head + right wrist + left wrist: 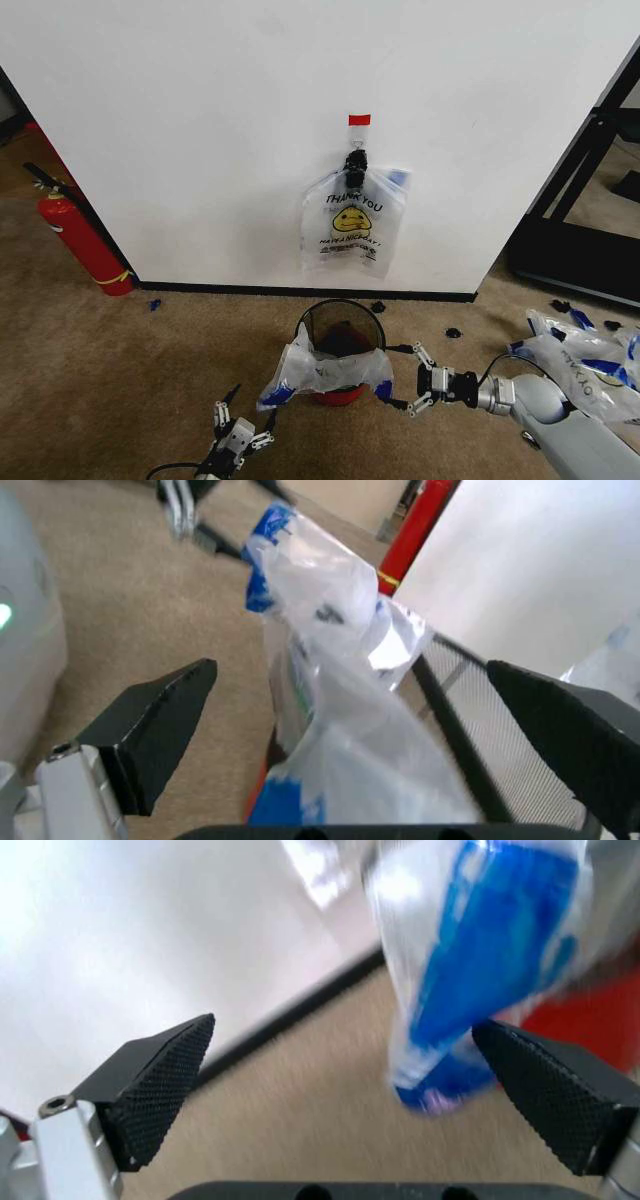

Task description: Pick up the garbage bag from the wall and place it over the trash bin.

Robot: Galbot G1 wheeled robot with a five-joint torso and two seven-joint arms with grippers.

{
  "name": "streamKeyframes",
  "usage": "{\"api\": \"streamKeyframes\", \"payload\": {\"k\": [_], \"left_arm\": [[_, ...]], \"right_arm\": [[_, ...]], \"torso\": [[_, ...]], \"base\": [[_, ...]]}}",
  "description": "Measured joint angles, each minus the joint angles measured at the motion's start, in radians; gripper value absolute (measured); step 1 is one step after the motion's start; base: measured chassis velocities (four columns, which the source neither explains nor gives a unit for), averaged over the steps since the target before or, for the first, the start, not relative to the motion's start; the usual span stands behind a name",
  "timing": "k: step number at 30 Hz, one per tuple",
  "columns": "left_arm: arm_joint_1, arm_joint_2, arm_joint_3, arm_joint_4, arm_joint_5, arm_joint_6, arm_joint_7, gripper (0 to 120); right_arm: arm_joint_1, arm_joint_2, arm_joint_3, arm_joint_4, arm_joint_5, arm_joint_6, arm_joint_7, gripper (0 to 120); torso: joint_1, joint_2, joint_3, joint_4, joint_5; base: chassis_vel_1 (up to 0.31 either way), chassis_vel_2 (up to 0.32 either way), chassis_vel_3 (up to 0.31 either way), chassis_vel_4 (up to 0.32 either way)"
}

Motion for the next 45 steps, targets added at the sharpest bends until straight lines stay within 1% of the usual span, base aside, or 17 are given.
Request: {"api": "streamKeyframes", "payload": {"k": [1,4,7,8,9,11,15,20,22,23,25,28,35,38,40,44,45], "left_arm": [[0.010,0.005,0.000,-0.029,0.014,0.011,-0.005,100],[0.021,0.019,0.002,-0.073,0.035,0.035,-0.003,100],[0.025,0.045,0.012,-0.106,0.066,0.048,0.035,100],[0.025,0.045,0.012,-0.106,0.066,0.048,0.035,100],[0.017,0.054,0.019,-0.108,0.088,0.048,0.057,100],[-0.007,0.061,0.028,-0.100,0.121,0.042,0.084,100],[-0.031,0.060,0.034,-0.077,0.126,0.033,0.093,100],[-0.037,0.056,0.040,-0.062,0.118,0.021,0.096,100],[-0.037,0.054,0.042,-0.061,0.117,0.017,0.098,100],[-0.037,0.054,0.042,-0.061,0.117,0.017,0.098,100],[-0.038,0.054,0.042,-0.061,0.114,0.015,0.099,100],[-0.042,0.055,0.042,-0.055,0.112,0.013,0.102,100],[-0.041,0.053,0.046,-0.057,0.111,-0.008,0.117,100],[-0.033,0.050,0.046,-0.068,0.106,-0.033,0.131,100],[-0.022,0.042,0.047,-0.079,0.087,-0.071,0.145,100],[-0.007,0.018,0.044,-0.106,-0.026,-0.164,0.198,100],[-0.007,0.018,0.044,-0.106,-0.026,-0.164,0.198,100]], "right_arm": [[-0.003,-0.001,-0.001,0.015,-0.022,0.001,0.022,100],[-0.007,-0.005,-0.012,0.043,-0.054,0.000,0.074,100],[-0.002,-0.010,-0.052,0.059,-0.083,-0.009,0.165,100],[-0.002,-0.010,-0.052,0.059,-0.083,-0.009,0.165,100],[0.009,-0.009,-0.077,0.057,-0.098,-0.015,0.212,100],[0.029,0.001,-0.103,0.041,-0.140,-0.021,0.253,100],[0.047,0.012,-0.123,0.021,-0.194,-0.025,0.292,100],[0.070,0.022,-0.177,0.004,-0.235,-0.048,0.427,100],[0.076,0.022,-0.207,0.008,-0.196,-0.068,0.488,100],[0.076,0.022,-0.207,0.008,-0.196,-0.068,0.488,100],[0.079,0.014,-0.248,0.026,-0.111,-0.098,0.538,100],[0.089,0.002,-0.290,0.048,-0.016,-0.151,0.586,100],[0.142,0.010,-0.340,0.014,0.074,-0.226,0.650,100],[0.158,0.015,-0.348,-0.007,0.110,-0.243,0.664,100],[0.172,0.024,-0.357,-0.029,0.153,-0.257,0.678,100],[0.189,0.047,-0.372,-0.055,0.229,-0.267,0.687,100],[0.189,0.047,-0.372,-0.055,0.229,-0.267,0.687,100]], "torso": [[0.000,0.000,0.000,0.0000,0.0001],[0.000,0.000,0.000,-0.0002,0.0001],[0.000,0.000,0.000,-0.0002,0.0001],[0.000,0.000,0.000,-0.0002,0.0001],[0.000,0.000,0.000,-0.0001,0.0003],[0.000,0.000,0.000,-0.0001,0.0000],[0.000,0.000,0.000,-0.0002,0.0000],[0.000,0.000,0.000,-0.0001,0.0001],[0.000,0.000,0.000,-0.0001,0.0000],[0.000,0.000,0.000,-0.0001,0.0000],[0.000,0.000,0.000,-0.0001,0.0004],[0.000,0.000,0.000,-0.0002,-0.0001],[0.000,0.000,0.000,-0.0001,0.0001],[0.000,0.000,0.000,-0.0001,0.0002],[0.000,0.000,0.000,-0.0002,0.0002],[0.000,0.000,0.000,-0.0001,0.0000],[0.000,0.000,0.000,-0.0001,0.0000]], "base": [[0.000,0.000,0.000,0.000],[0.000,0.000,0.000,0.000],[0.000,0.000,0.000,0.000],[0.000,0.000,0.000,0.000],[0.000,0.000,0.000,0.000],[0.000,0.000,0.000,0.000],[0.000,0.000,0.000,0.000],[0.000,0.000,0.000,0.000],[0.000,0.000,0.000,0.000],[0.000,0.000,0.000,0.000],[0.000,0.000,0.000,0.000],[0.000,0.000,0.000,0.000],[0.000,0.000,0.000,0.000],[0.000,0.000,0.000,0.000],[0.000,0.000,0.000,0.000],[0.000,0.000,0.000,0.000],[0.000,0.000,0.000,0.000]]}}
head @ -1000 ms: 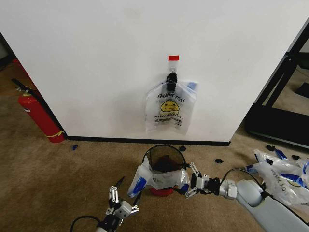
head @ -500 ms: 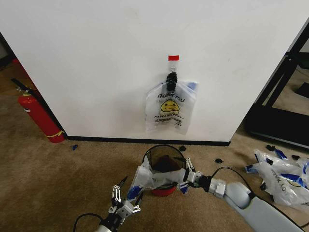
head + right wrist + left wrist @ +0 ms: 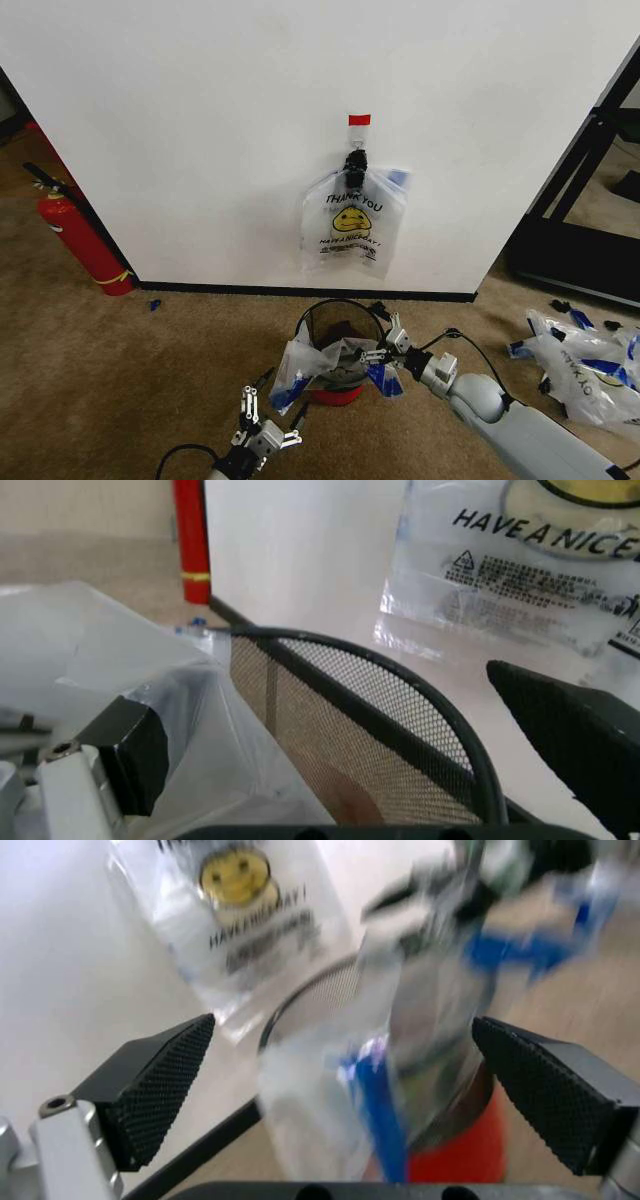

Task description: Pick up the garbage bag from the wall and place it over the trash bin.

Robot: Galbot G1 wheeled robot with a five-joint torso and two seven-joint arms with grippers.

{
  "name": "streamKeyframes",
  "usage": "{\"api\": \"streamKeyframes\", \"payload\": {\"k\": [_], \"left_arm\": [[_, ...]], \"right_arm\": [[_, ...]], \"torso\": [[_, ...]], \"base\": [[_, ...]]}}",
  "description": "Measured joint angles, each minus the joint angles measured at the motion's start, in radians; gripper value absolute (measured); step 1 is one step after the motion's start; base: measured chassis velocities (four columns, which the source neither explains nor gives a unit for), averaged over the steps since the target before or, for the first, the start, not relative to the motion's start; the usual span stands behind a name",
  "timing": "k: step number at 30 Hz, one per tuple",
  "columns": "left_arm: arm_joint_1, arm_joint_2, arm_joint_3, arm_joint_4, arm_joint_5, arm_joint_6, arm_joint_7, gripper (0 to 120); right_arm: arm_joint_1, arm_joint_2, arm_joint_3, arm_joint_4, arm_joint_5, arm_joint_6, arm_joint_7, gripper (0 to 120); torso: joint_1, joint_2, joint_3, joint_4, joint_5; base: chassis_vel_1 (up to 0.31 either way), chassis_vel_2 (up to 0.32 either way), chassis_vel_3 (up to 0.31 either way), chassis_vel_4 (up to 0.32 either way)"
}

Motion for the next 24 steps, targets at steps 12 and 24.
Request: {"api": "streamKeyframes", "payload": {"k": [12,24], "left_arm": [[-0.023,0.017,-0.030,-0.043,-0.418,-0.120,0.218,100],[-0.009,0.008,-0.021,-0.020,-0.366,-0.114,0.236,100]], "right_arm": [[0.056,0.046,-0.027,-0.033,0.062,-0.012,0.017,100],[0.090,0.089,-0.055,-0.084,0.126,-0.066,0.108,100]], "torso": [[0.000,0.000,0.000,-0.0002,-0.0001],[0.000,0.000,0.000,-0.0001,0.0001]], "base": [[0.000,0.000,0.000,0.000],[0.000,0.000,0.000,0.000]]}}
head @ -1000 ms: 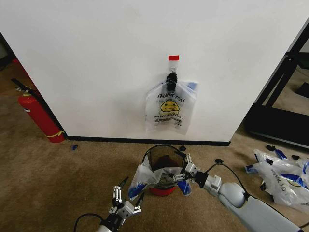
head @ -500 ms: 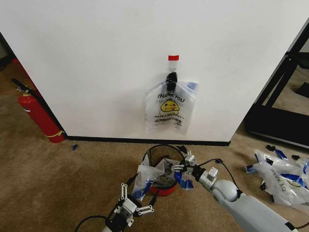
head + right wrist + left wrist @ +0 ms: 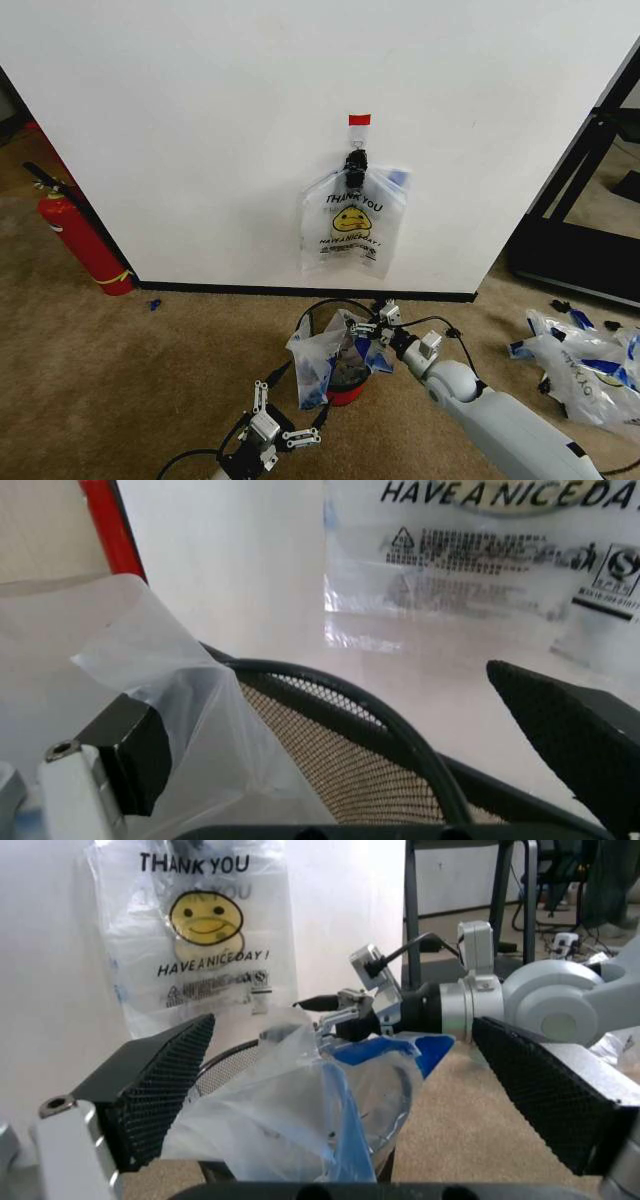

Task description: Pick up the garbage bag from the wall and place it over the trash bin.

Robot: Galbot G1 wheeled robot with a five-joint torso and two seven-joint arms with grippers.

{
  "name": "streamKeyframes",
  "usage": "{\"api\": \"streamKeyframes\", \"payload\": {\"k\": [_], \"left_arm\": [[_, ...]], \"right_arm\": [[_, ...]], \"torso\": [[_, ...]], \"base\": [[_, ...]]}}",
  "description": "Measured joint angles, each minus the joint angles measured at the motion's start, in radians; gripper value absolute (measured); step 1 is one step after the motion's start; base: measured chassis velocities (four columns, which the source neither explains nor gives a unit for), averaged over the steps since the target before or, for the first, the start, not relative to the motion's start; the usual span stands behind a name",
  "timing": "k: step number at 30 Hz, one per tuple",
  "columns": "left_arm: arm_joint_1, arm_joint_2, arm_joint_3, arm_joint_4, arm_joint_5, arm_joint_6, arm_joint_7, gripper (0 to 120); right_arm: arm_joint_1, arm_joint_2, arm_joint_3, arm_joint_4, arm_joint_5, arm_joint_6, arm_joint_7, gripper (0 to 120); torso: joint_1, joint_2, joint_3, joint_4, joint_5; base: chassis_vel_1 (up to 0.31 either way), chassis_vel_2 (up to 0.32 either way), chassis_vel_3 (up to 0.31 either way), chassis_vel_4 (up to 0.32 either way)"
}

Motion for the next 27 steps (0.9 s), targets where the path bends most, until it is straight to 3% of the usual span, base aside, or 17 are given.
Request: {"api": "streamKeyframes", "payload": {"k": [5,11,18,21,23,27], "left_arm": [[0.003,0.002,-0.003,0.001,0.004,0.001,0.000,100],[0.003,0.007,-0.009,0.001,0.004,0.001,-0.003,100],[-0.007,0.007,-0.001,0.011,0.007,0.001,-0.005,100],[-0.010,0.006,0.002,0.012,0.008,0.001,-0.004,100],[-0.015,0.007,0.006,0.011,0.009,0.005,-0.003,100],[-0.029,0.023,-0.013,-0.010,0.000,0.013,-0.003,100]], "right_arm": [[0.002,0.005,-0.002,0.008,0.000,-0.003,0.003,100],[-0.026,-0.062,0.023,0.065,-0.019,-0.006,-0.048,100],[-0.097,-0.219,0.158,0.101,-0.030,0.003,-0.342,100],[-0.102,-0.231,0.174,0.104,-0.021,0.013,-0.381,100],[-0.116,-0.261,0.220,0.136,0.050,0.052,-0.483,100],[-0.123,-0.264,0.235,0.196,0.139,0.094,-0.428,100]], "torso": [[0.000,0.000,0.000,0.0001,0.0002],[0.000,0.000,0.000,0.0000,0.0004],[0.000,0.000,0.000,-0.0003,0.0001],[0.000,0.000,0.000,-0.0003,0.0001],[0.000,0.000,0.000,0.0000,0.0001],[0.000,0.000,0.000,0.0003,0.0002]], "base": [[0.000,0.000,0.000,0.000],[0.000,0.000,0.000,0.000],[0.000,0.000,0.000,0.000],[0.000,0.000,0.000,0.000],[0.000,0.000,0.000,0.000],[0.000,0.000,0.000,0.000]]}}
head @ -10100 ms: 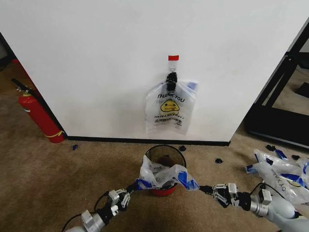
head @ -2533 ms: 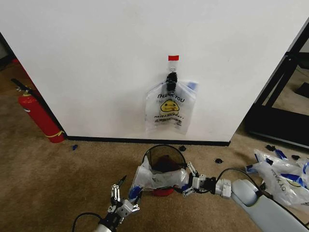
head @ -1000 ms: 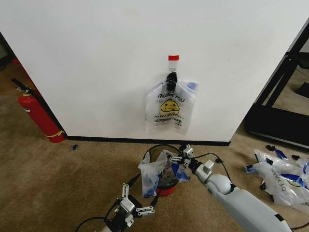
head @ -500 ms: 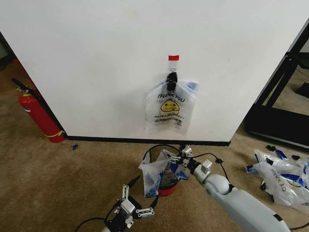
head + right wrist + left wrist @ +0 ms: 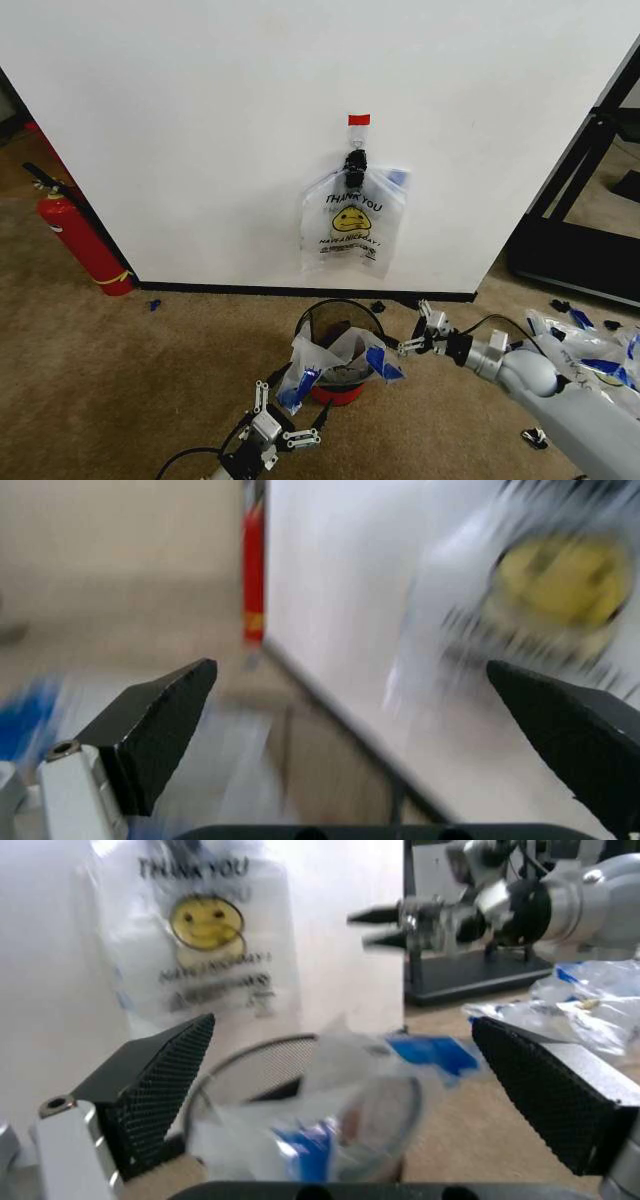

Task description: Pick up the garbage bag from the wall and place it over the trash bin.

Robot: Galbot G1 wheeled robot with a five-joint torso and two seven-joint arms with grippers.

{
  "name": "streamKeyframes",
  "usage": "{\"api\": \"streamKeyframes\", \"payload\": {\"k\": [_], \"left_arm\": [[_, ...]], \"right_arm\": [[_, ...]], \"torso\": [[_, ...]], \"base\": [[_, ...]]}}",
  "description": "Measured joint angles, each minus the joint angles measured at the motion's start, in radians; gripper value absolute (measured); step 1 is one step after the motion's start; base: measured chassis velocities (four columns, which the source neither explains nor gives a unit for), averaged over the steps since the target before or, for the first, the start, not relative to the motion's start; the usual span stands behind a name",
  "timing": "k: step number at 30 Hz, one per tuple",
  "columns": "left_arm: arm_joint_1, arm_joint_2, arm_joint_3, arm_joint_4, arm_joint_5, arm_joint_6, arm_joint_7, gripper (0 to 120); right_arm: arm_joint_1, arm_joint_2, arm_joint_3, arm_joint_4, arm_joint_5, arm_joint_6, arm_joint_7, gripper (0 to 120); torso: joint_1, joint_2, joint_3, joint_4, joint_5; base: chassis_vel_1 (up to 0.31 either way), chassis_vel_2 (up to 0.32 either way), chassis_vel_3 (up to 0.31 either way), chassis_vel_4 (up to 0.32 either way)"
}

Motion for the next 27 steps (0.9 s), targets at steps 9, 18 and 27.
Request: {"api": "streamKeyframes", "payload": {"k": [9,18,27], "left_arm": [[-0.331,0.161,-0.016,0.003,-0.324,0.258,0.024,100],[-0.703,0.252,0.182,0.211,-0.594,0.456,0.162,100],[-0.976,0.172,0.370,0.367,-0.665,0.617,0.203,100]], "right_arm": [[-0.128,0.009,0.025,0.401,0.004,-0.070,0.578,100],[-0.191,0.026,0.075,0.569,-0.191,-0.110,0.916,100],[-0.364,0.028,0.279,0.631,-0.168,-0.167,0.925,100]], "torso": [[0.000,0.000,0.000,-0.0011,-0.0002],[0.000,0.000,0.000,-0.0003,-0.0001],[0.000,0.000,0.000,-0.0009,0.0002]], "base": [[0.000,0.000,0.000,0.000],[0.000,0.000,0.000,0.000],[0.000,0.000,0.000,0.000]]}}
